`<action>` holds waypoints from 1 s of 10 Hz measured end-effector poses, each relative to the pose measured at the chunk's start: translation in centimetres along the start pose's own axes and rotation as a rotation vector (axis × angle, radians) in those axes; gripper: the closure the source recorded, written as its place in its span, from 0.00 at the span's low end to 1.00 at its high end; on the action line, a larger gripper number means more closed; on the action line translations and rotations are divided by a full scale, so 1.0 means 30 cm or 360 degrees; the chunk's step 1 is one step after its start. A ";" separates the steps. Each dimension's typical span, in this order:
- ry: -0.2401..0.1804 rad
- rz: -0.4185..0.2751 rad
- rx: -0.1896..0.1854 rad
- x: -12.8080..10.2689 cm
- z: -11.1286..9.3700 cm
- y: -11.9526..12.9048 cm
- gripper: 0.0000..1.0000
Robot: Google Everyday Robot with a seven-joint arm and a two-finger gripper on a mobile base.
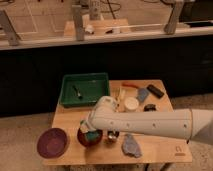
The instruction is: Wipe red bowl with sponge
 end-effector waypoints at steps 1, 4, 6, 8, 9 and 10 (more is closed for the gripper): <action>-0.0007 0.0016 0.0011 -0.011 0.001 -0.002 1.00; -0.0024 0.0079 0.0038 -0.049 0.006 0.011 1.00; -0.0024 0.0098 0.0048 -0.048 0.015 0.028 1.00; -0.0018 0.0098 0.0055 -0.038 0.024 0.042 1.00; -0.0019 0.0088 0.0064 -0.029 0.034 0.038 1.00; -0.0023 0.0073 0.0077 -0.018 0.048 0.027 1.00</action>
